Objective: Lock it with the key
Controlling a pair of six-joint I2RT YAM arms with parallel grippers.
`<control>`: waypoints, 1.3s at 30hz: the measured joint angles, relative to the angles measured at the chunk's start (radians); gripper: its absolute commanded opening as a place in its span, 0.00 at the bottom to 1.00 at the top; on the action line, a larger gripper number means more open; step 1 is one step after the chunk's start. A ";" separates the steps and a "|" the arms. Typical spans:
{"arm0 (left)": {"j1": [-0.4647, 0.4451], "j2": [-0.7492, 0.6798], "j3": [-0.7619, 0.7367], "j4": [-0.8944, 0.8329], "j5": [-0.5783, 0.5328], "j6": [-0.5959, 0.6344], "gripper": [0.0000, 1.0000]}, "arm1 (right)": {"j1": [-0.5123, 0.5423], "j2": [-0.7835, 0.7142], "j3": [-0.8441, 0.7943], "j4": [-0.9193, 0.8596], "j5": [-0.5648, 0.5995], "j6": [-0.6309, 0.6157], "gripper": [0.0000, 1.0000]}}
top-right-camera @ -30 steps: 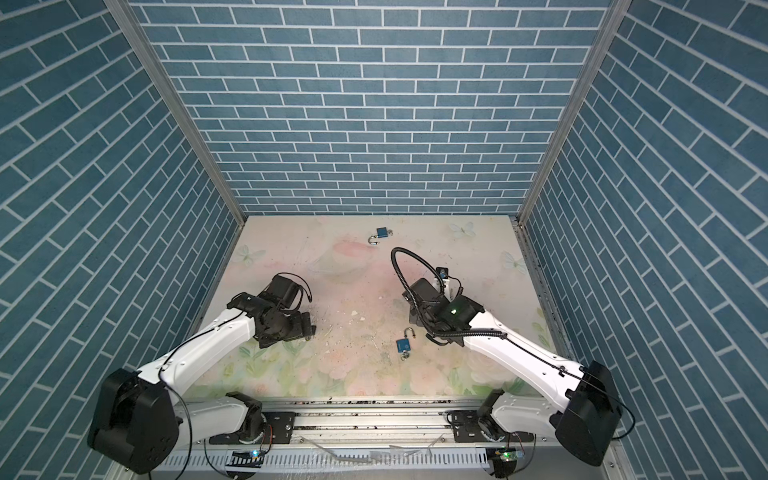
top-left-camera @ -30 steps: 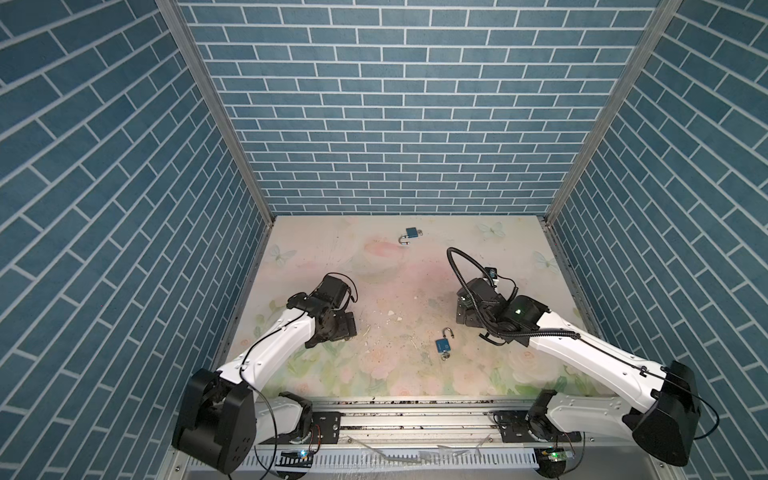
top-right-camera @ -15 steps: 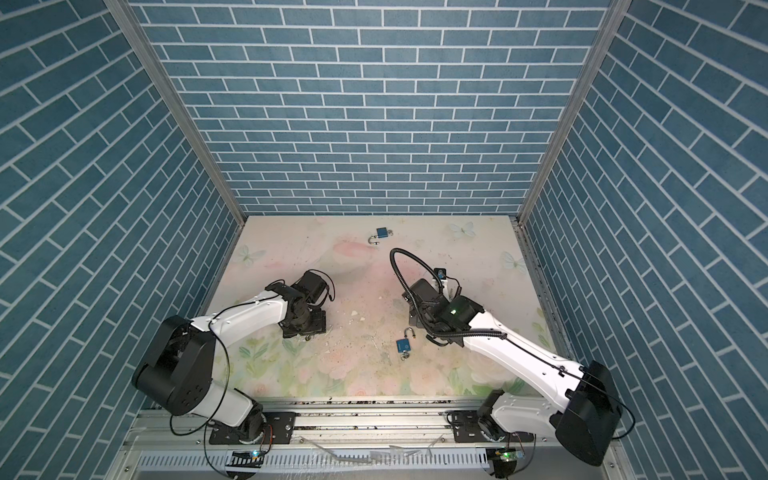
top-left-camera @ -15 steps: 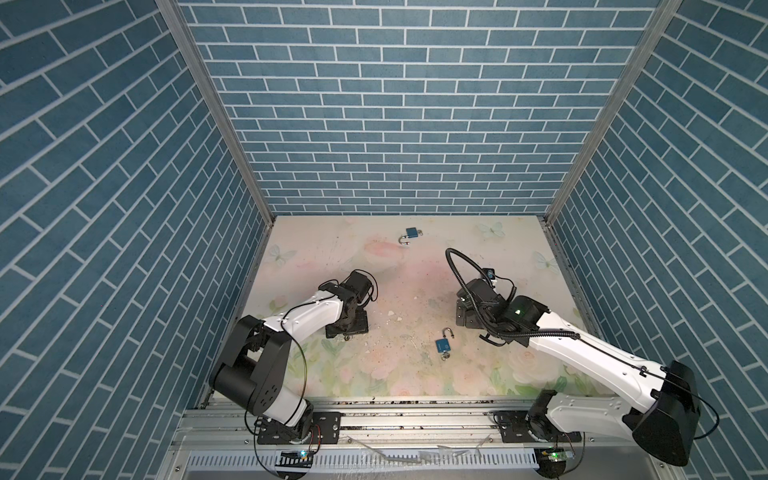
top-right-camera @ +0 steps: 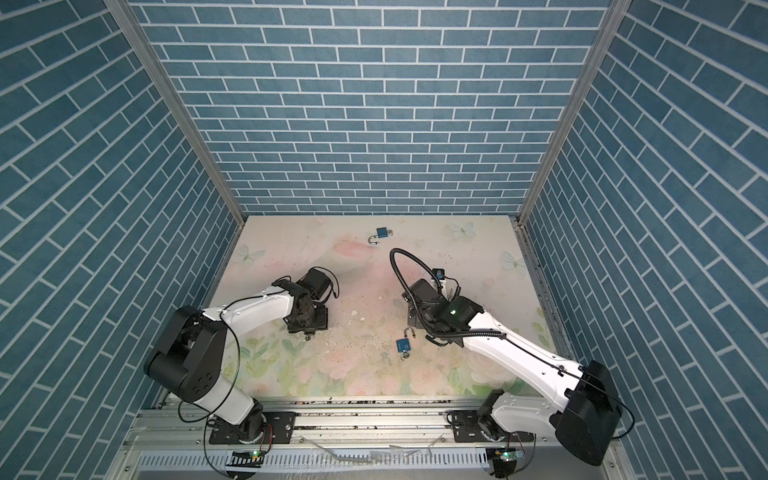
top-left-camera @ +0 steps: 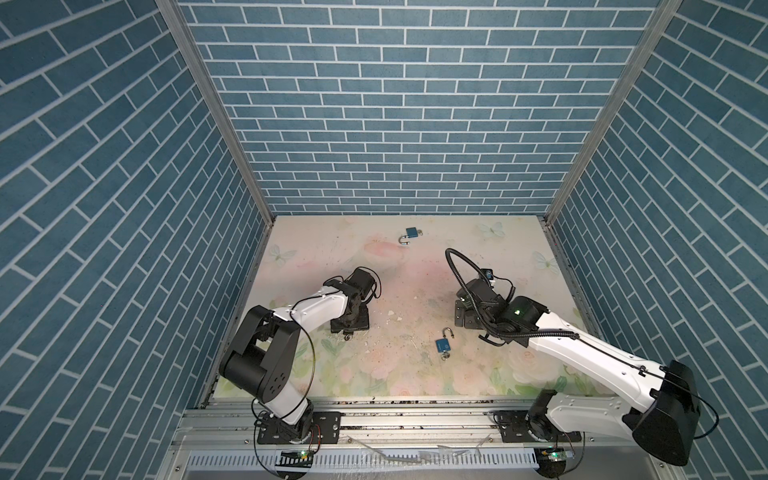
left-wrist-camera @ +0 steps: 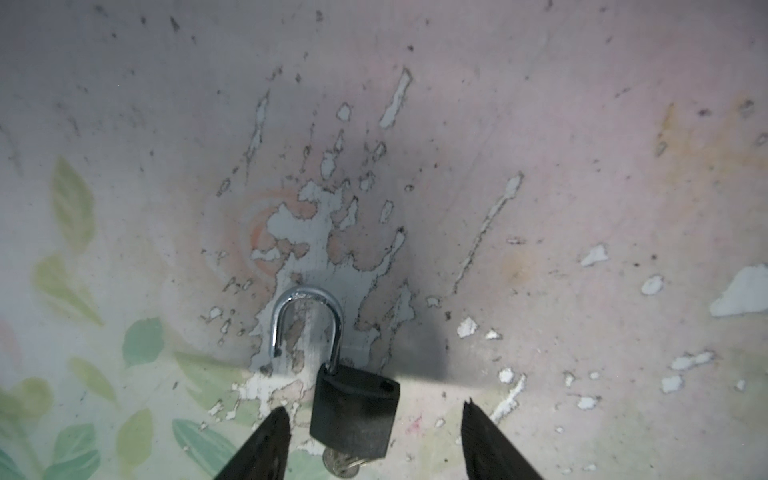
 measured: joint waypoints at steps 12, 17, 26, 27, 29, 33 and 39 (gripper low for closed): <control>0.018 0.013 -0.027 0.037 0.005 0.016 0.64 | 0.000 0.000 0.000 0.008 -0.003 0.000 0.99; 0.030 0.013 -0.045 0.047 0.014 0.019 0.63 | 0.000 0.000 0.000 0.012 -0.005 0.000 0.99; 0.032 0.013 -0.058 0.088 0.034 0.021 0.52 | 0.000 0.002 0.000 0.012 -0.010 0.000 0.99; 0.033 0.013 -0.058 0.090 0.036 0.020 0.51 | 0.000 0.002 0.000 0.012 -0.010 0.000 0.99; 0.032 0.013 -0.059 0.096 0.038 0.020 0.50 | 0.000 0.002 0.000 0.012 -0.011 0.000 0.99; 0.033 0.013 -0.060 0.101 0.040 0.021 0.48 | 0.000 0.002 0.000 0.010 -0.008 0.002 0.99; 0.033 0.012 -0.060 0.103 0.039 0.021 0.43 | -0.001 -0.017 -0.011 0.009 -0.001 0.010 0.99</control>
